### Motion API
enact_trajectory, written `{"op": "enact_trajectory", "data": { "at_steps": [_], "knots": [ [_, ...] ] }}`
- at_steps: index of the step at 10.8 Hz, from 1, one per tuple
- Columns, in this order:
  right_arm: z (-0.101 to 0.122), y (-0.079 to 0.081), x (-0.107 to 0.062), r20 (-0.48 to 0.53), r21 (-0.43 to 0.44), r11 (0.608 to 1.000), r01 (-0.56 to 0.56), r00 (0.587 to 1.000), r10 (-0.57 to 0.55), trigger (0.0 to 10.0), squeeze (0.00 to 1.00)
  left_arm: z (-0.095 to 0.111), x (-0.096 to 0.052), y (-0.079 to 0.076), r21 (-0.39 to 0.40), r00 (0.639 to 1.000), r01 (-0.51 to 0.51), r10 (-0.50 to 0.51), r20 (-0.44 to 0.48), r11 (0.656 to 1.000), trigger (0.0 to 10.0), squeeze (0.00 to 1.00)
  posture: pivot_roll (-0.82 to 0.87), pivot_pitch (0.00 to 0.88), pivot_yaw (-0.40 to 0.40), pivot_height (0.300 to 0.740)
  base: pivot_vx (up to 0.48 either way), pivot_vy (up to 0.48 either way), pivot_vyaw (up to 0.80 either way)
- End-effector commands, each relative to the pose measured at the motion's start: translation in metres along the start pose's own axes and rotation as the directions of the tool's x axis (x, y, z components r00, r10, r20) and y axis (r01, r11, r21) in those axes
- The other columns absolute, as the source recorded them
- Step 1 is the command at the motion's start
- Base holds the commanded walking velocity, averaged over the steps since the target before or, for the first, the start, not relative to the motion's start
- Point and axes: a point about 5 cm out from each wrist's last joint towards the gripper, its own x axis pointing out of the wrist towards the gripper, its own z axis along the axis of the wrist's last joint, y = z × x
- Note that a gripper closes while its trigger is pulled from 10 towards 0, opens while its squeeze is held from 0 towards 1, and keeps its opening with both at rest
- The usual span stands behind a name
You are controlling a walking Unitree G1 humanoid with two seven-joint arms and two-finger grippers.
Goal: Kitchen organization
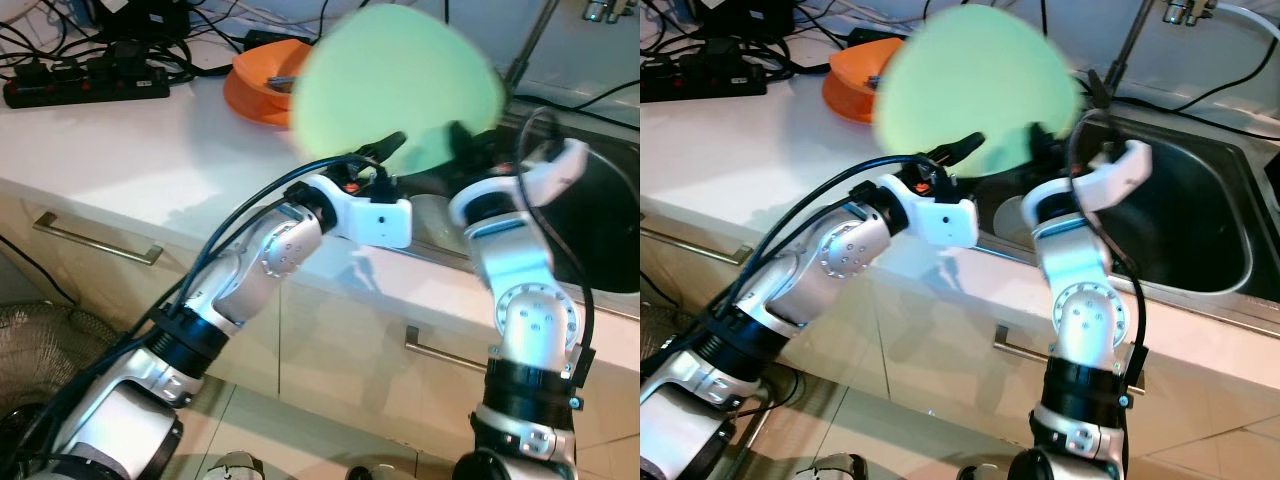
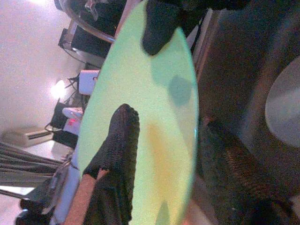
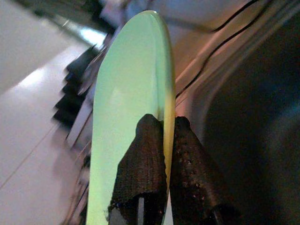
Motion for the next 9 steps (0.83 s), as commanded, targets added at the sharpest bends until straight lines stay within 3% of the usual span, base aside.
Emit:
{"op": "enact_trajectory", "data": {
  "at_steps": [1,2,4,5,6,7,8,9],
  "knots": [
    [0.016,-0.011,0.003,0.106,0.028,0.995,0.091,0.990,-0.094,0.0,0.00,0.005,-0.001,0.009,-0.033,0.999,-0.039,0.040,0.033,0.999,10.0,0.00,0.05,0.077,-0.072,0.740,0.000,0.000,0.00],
    [0.024,-0.017,0.006,0.150,0.014,0.991,0.135,0.979,-0.135,0.0,0.00,0.006,-0.002,0.006,-0.064,0.999,-0.027,0.029,0.040,0.998,10.0,0.00,0.05,0.077,-0.074,0.740,0.000,0.000,0.00],
    [0.047,-0.031,0.010,0.267,-0.041,0.973,0.228,0.941,-0.209,0.0,0.00,0.007,-0.004,0.001,-0.266,0.998,-0.036,0.046,0.034,0.963,10.0,0.00,0.05,0.077,-0.075,0.740,0.000,0.000,0.00],
    [0.057,-0.041,0.011,0.313,-0.101,0.950,0.294,0.916,-0.250,0.0,0.00,0.004,-0.005,-0.003,-0.448,0.999,-0.046,0.052,0.002,0.893,10.0,0.00,0.05,0.077,-0.075,0.740,0.000,0.000,0.00],
    [0.055,-0.050,0.014,0.300,-0.227,0.906,0.358,0.911,-0.285,0.0,0.00,0.001,-0.005,-0.007,-0.548,0.999,-0.046,0.041,-0.021,0.836,10.0,0.00,0.05,0.076,-0.076,0.740,0.000,0.000,0.00],
    [0.046,-0.055,0.017,0.276,-0.393,0.841,0.371,0.920,-0.277,10.0,0.00,0.000,-0.007,-0.008,-0.646,0.998,-0.060,0.046,-0.039,0.761,10.0,0.00,0.05,0.078,-0.077,0.740,0.000,0.000,0.00],
    [0.038,-0.060,0.020,0.251,-0.493,0.787,0.371,0.927,-0.280,10.0,0.00,-0.002,-0.008,-0.010,-0.707,0.997,-0.073,0.044,-0.059,0.704,10.0,0.00,0.05,0.078,-0.077,0.740,0.000,0.000,0.00],
    [0.028,-0.063,0.025,0.209,-0.524,0.773,0.358,0.934,-0.291,10.0,0.00,-0.001,-0.010,-0.011,-0.749,0.998,-0.066,0.033,-0.058,0.660,10.0,0.00,0.06,0.076,-0.080,0.740,0.000,0.000,0.00]
  ]
}}
